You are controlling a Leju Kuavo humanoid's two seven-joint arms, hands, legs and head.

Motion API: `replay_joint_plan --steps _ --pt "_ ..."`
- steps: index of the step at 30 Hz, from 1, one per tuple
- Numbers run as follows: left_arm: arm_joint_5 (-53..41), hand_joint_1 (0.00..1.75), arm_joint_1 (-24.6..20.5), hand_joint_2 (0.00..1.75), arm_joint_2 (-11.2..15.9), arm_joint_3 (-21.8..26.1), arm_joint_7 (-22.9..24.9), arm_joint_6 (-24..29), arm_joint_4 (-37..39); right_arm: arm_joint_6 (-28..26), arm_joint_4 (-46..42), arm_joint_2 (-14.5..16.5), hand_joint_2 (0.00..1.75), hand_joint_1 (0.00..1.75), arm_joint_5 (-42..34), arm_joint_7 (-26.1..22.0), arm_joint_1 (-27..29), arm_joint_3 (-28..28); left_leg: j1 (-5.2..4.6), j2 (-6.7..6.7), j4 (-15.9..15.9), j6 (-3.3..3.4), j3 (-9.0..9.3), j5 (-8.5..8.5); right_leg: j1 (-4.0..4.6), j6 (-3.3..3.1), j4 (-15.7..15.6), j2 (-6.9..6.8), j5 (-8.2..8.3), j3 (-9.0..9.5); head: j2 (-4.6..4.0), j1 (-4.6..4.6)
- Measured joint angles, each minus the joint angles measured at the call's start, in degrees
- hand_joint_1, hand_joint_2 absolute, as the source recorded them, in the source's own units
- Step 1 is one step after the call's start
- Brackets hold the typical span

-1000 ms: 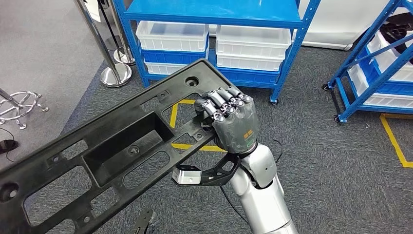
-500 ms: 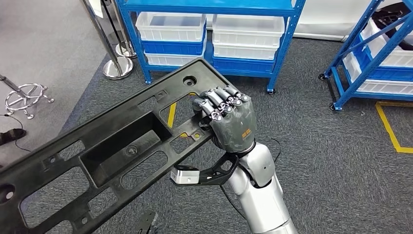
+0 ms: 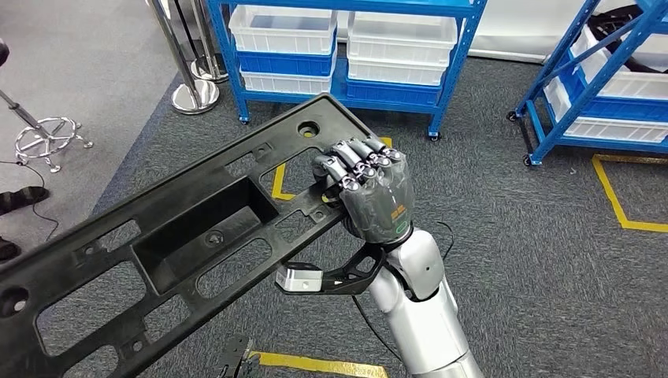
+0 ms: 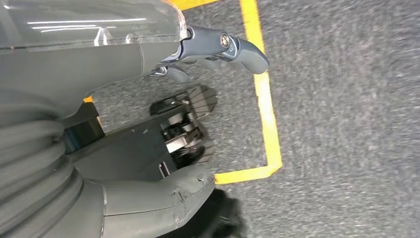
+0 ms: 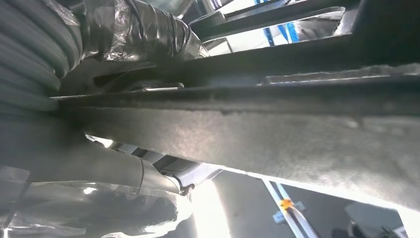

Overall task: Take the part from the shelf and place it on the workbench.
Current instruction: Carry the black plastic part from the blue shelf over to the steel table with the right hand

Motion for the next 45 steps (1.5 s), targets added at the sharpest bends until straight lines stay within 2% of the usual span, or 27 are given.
replay_joint_plan --steps 2,3,4,6,8,10,11,12,13,14,16,18,20,22,25,27,28,29,31,33,36,38,39,41,43,44,45 --pt "0.0 0.00 0.0 1.75 -0.1 0.0 -0.3 0.1 0.0 0.0 0.4 -0.2 1.75 1.75 -0.1 1.3 -0.9 0.8 -0.09 -0.01 0.9 -0.53 -1.50 0.83 0.32 -0.62 -8.2 -0.04 -2.49 6.46 0.00 -0.02" --pt "0.0 0.00 0.0 1.75 -0.1 0.0 -0.4 0.1 0.0 0.0 0.6 -0.4 1.75 1.75 -0.2 2.0 -1.3 1.3 -0.05 0.02 1.1 -0.86 -1.91 1.32 0.53 -0.93 -10.7 -0.05 -3.62 8.13 0.00 -0.03" --pt "0.0 0.00 -0.1 1.75 -0.1 -0.1 -0.6 0.2 0.0 0.0 0.8 -0.6 1.75 1.75 -0.3 2.7 -1.6 1.8 0.05 0.05 1.1 -1.21 -2.13 1.85 0.68 -1.27 -11.9 -0.05 -3.96 8.40 0.00 -0.03" --pt "-0.1 0.00 0.1 1.75 -0.2 -0.2 -0.7 0.4 0.0 0.0 1.5 -1.3 1.75 1.75 -0.6 3.8 -1.9 2.6 0.34 -0.10 1.5 -1.91 -2.65 1.93 0.58 -2.01 -12.1 -0.18 -3.00 7.89 0.00 -0.01" --pt "-0.2 0.00 0.3 1.75 -0.2 -0.3 -0.7 0.6 0.0 0.0 2.1 -2.0 1.75 1.75 -1.2 4.5 -2.3 3.4 0.62 -0.36 5.1 -2.59 -4.11 -1.46 0.35 -2.66 -12.3 -0.40 -1.89 7.15 0.00 -0.02" --pt "-0.5 0.00 0.6 1.75 -0.1 -0.4 -0.7 0.7 0.0 0.0 2.7 -2.7 1.75 1.75 -1.5 5.3 -2.6 4.1 0.90 -0.44 12.2 -3.21 -6.36 -6.11 0.39 -2.92 -12.3 -0.47 -1.04 6.08 0.00 -0.02" --pt "-0.6 0.00 0.7 1.75 0.0 -0.5 -0.7 0.7 0.0 0.0 2.9 -3.1 1.75 1.75 -1.5 5.6 -2.6 4.4 1.04 -0.43 15.1 -3.45 -7.05 -7.21 0.39 -2.87 -12.2 -0.48 -0.68 5.55 0.00 -0.02" --pt "-0.8 0.00 0.8 1.75 0.1 -0.6 -0.7 0.7 0.0 0.0 3.1 -3.6 1.75 1.75 -1.6 5.9 -2.6 4.6 1.17 -0.43 16.4 -3.63 -6.90 -7.27 0.36 -2.77 -12.0 -0.48 -0.39 5.05 0.00 -0.02" --pt "-0.8 0.00 0.9 1.75 0.2 -0.6 -0.7 0.7 0.0 0.0 3.3 -4.0 1.75 1.75 -1.6 6.0 -2.6 4.8 1.29 -0.42 15.5 -3.74 -5.62 -6.40 0.29 -2.64 -11.9 -0.48 -0.18 4.61 0.00 -0.02" --pt "-0.9 0.00 1.0 1.75 0.2 -0.7 -0.7 0.7 0.0 0.0 3.4 -4.3 1.75 1.75 -1.6 6.1 -2.7 5.0 1.41 -0.42 12.5 -3.78 -3.28 -5.06 0.22 -2.51 -11.6 -0.47 -0.04 4.24 0.00 -0.03" --pt "-1.1 0.00 0.9 1.75 0.4 -0.9 -0.7 0.7 0.0 0.0 3.5 -4.9 1.75 1.75 -2.1 6.2 -2.7 5.3 1.39 -0.53 5.1 -3.53 1.72 -3.67 0.16 -2.15 -11.2 -0.45 0.07 3.65 0.00 -0.03" --pt "-1.2 0.00 0.8 1.75 0.5 -1.1 -0.9 0.8 0.0 0.0 3.5 -5.3 1.75 1.75 -3.4 6.2 -2.7 5.7 1.14 -0.68 1.7 -2.88 3.76 -3.91 0.23 -1.55 -10.9 -0.27 0.24 3.28 0.00 -0.02" --pt "-1.0 0.00 0.7 1.75 0.7 -1.2 -1.1 0.9 0.0 0.0 3.4 -5.7 1.75 1.75 -4.3 6.2 -2.7 5.9 1.14 -0.58 1.2 -2.10 3.85 -3.78 0.28 -0.87 -10.9 0.00 0.41 3.15 0.00 0.00" --pt "-0.8 0.00 0.6 1.75 0.8 -1.2 -1.2 1.0 0.0 0.0 3.2 -6.1 1.75 1.75 -4.5 6.2 -2.8 6.2 1.34 -0.10 0.5 -1.23 3.96 -3.37 0.27 -0.31 -9.4 0.13 -0.66 2.39 0.00 0.03" --pt "-0.7 0.00 0.4 1.75 1.0 -1.2 -1.3 1.0 0.0 0.0 3.0 -6.9 1.75 1.75 -4.5 6.2 -2.6 6.5 1.22 0.78 0.2 -0.35 3.77 -3.04 0.16 0.17 -0.1 0.20 -5.55 -2.26 0.00 0.06" --pt "-0.6 0.00 0.5 1.75 1.1 -1.2 -1.4 0.9 0.0 0.0 3.0 -7.4 1.75 1.75 -4.5 6.4 -2.4 6.7 1.08 1.40 0.3 -0.28 3.59 -3.01 0.03 0.34 4.8 0.18 -6.69 -4.80 0.00 0.05" --pt "-0.6 0.00 0.5 1.75 1.1 -1.2 -1.5 0.8 0.0 0.0 2.9 -7.7 1.75 1.75 -4.5 6.5 -2.4 6.8 1.05 1.76 0.5 -0.31 3.56 -3.06 -0.04 0.35 4.2 0.10 -5.57 -4.54 0.00 0.06" --pt "-0.6 0.00 0.6 1.75 1.1 -1.2 -1.7 0.6 0.0 0.0 2.9 -7.8 1.75 1.75 -4.5 6.7 -2.4 6.9 1.05 2.13 0.6 -0.37 3.55 -3.15 -0.09 0.32 1.7 -0.17 -3.70 -3.30 0.00 0.05" --pt "-0.7 0.00 0.6 1.75 1.1 -1.2 -2.0 0.3 0.0 0.0 2.6 -8.1 1.75 1.75 -4.8 6.9 -2.4 6.9 0.99 2.76 1.2 -0.68 3.50 -3.50 -0.04 0.14 -5.4 -2.17 -0.20 0.18 0.00 0.07" --pt "-0.7 0.00 0.6 1.75 1.1 -1.3 -2.0 0.3 0.0 0.0 2.4 -8.2 1.75 1.75 -5.0 6.9 -2.4 6.9 0.91 3.01 1.5 -0.94 3.44 -3.72 0.13 0.01 -8.8 -4.18 0.67 1.79 0.00 0.08" --pt "-0.7 0.00 0.7 1.75 1.1 -1.3 -2.1 0.3 0.0 0.0 2.2 -8.2 1.75 1.75 -5.2 6.9 -2.4 7.0 0.65 3.27 1.7 -1.16 3.30 -3.81 0.41 -0.17 -9.2 -4.67 0.48 1.78 0.00 0.04" --pt "-0.7 0.00 0.8 1.75 1.1 -1.3 -2.2 0.3 0.0 0.0 1.7 -8.5 1.75 1.75 -5.3 6.6 -2.4 7.0 0.42 4.58 2.0 -1.79 3.10 -4.07 0.55 -1.01 -9.5 -3.36 0.84 1.33 0.00 0.02" --pt "-0.7 0.00 0.9 1.75 1.1 -1.3 -2.3 0.4 0.0 0.0 1.4 -8.6 1.75 1.75 -5.3 6.4 -2.3 7.0 0.48 4.46 2.6 -2.20 2.85 -4.69 0.47 -1.55 -9.7 -2.31 1.12 1.05 0.00 0.01" --pt "-0.7 0.00 0.9 1.75 1.2 -1.4 -2.4 0.5 0.0 0.0 1.0 -8.7 1.75 1.75 -5.2 6.1 -2.2 7.0 0.73 2.29 6.6 -2.81 1.23 -7.61 0.30 -2.24 -9.8 -0.74 1.56 0.84 0.00 0.01" --pt "-0.7 0.00 1.1 1.75 1.3 -1.4 -2.3 0.5 0.0 0.0 0.9 -8.8 1.75 1.75 -5.2 6.1 -2.2 7.0 0.85 0.13 13.9 -3.01 -1.89 -11.33 0.37 -2.53 -9.8 0.57 1.75 0.68 0.00 0.01" --pt "-0.7 0.00 1.2 1.75 1.3 -1.4 -2.3 0.6 0.0 0.0 0.9 -8.8 1.75 1.75 -5.2 6.1 -2.1 7.0 0.85 -0.21 16.9 -2.98 -3.27 -12.36 0.46 -2.61 -9.8 1.25 1.80 0.62 0.00 0.01" --pt "-0.7 0.00 1.3 1.75 1.4 -1.4 -2.3 0.6 0.0 0.0 0.9 -8.9 1.75 1.75 -5.3 6.1 -2.0 7.0 0.84 -0.36 18.3 -2.86 -3.89 -12.34 0.55 -2.67 -9.8 1.95 1.85 0.58 0.00 0.01"
